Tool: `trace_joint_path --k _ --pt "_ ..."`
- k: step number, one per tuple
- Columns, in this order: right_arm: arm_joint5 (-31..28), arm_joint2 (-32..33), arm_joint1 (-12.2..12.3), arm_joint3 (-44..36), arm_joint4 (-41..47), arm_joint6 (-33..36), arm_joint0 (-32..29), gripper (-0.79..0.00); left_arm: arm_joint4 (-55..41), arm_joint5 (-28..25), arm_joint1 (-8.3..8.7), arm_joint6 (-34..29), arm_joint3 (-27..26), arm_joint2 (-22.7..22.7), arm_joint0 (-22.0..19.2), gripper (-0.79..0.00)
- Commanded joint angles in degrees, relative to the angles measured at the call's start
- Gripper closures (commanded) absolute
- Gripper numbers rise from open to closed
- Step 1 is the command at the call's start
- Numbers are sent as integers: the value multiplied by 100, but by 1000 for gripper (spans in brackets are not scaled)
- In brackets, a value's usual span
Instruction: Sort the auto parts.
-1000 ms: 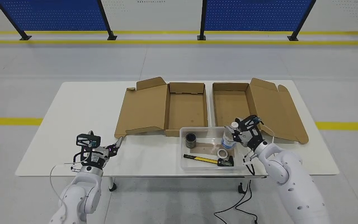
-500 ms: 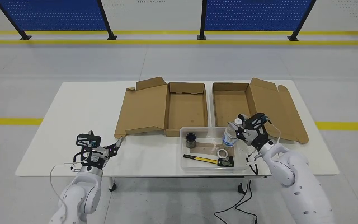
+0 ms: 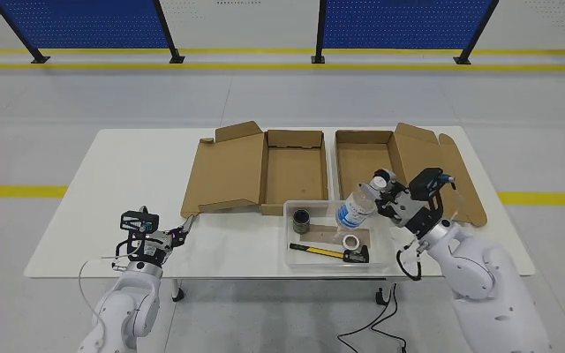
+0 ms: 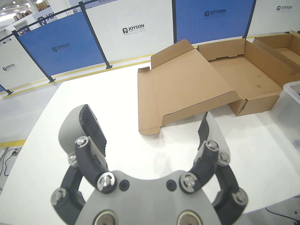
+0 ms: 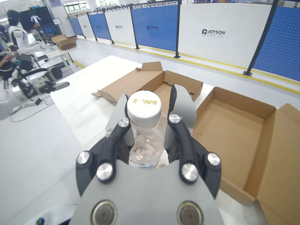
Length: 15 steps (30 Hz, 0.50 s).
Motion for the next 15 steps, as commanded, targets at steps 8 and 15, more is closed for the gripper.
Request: trace_joint_path --k 8,15 --pt "84 -137 0 -292 1660 488 -125 0 0 0 0 0 0 0 0 -785" --pt "401 -282 -7 -230 1376 440 -20 0 0 0 0 0 0 0 0 -785"
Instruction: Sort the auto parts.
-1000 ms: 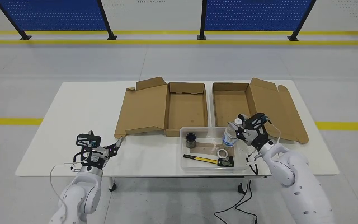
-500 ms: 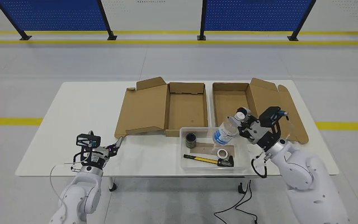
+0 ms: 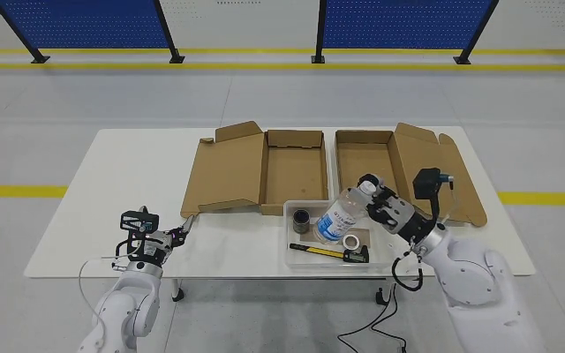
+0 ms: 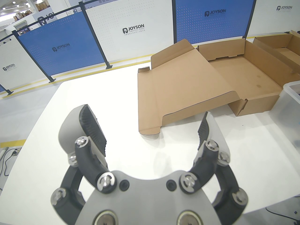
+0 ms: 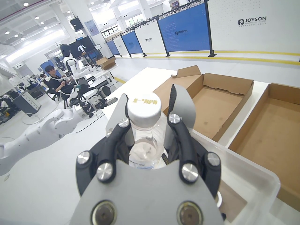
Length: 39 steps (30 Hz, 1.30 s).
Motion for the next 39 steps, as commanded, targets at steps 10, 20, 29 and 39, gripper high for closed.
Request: trace_joint_path --k 10,20,29,39 --pt "965 -638 -95 480 -1714 -647 1071 0 0 0 0 0 0 0 0 -785" --pt "1645 -1824 -388 2073 -2431 -1767 2262 0 0 0 0 0 0 0 0 -785" --pt "1696 -2486 -609 3146 -2630 -2159 2883 0 0 0 0 0 0 0 0 -785" --pt "1696 -2486 -609 3146 -2630 -2159 2883 0 0 0 0 0 0 0 0 -785"
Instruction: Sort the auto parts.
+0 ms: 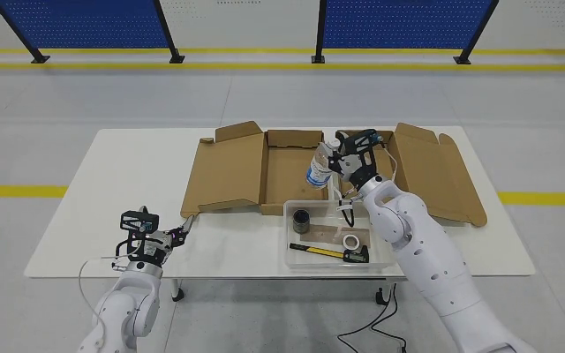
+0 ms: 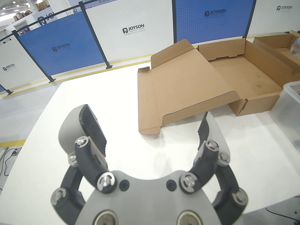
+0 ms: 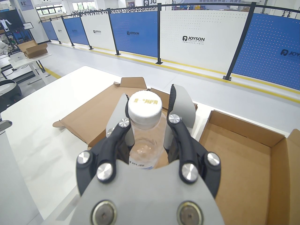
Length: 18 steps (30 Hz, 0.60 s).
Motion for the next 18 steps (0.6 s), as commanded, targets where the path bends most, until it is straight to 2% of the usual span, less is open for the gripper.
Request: trace_joint_path --k 1,14,18 --pt "0 0 0 0 0 0 0 0 0 0 0 0 0 0 0 -785" --pt "0 -2 0 -15 -13 -1 -3 0 0 0 0 0 0 0 0 -785" --pt "-138 -1 3 -138 -278 48 26 0 0 0 0 0 0 0 0 -785"
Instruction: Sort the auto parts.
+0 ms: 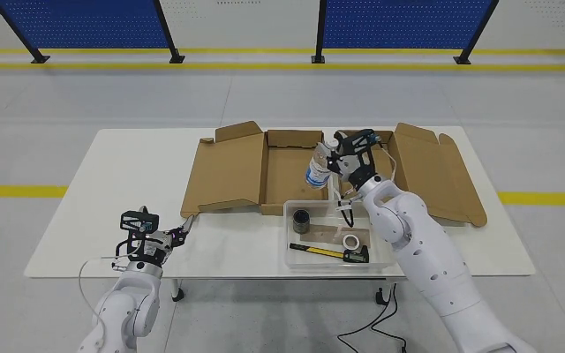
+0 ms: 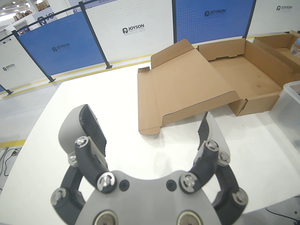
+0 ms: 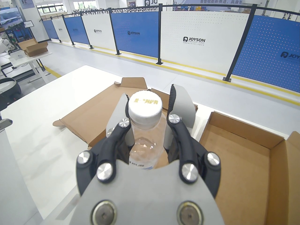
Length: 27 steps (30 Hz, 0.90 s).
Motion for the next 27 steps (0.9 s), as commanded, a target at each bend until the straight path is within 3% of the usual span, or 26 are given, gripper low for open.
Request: trace_joint_path --k 1,9,16,24,27 --pt "-61 -4 -10 -37 -38 -13 16 0 0 0 0 0 0 0 0 -785" --pt "352 -492 -223 694 -399 -40 490 0 0 0 0 0 0 0 0 -785" --pt "487 -1170 -665 2250 15 -199 1308 0 0 0 0 0 0 0 0 -785" --pt "250 -1700 -1162 3683 390 -465 1906 0 0 0 0 0 0 0 0 -785" --pt "213 -1813 -1303 4037 428 -544 2016 -58 0 0 0 0 0 0 0 -785"
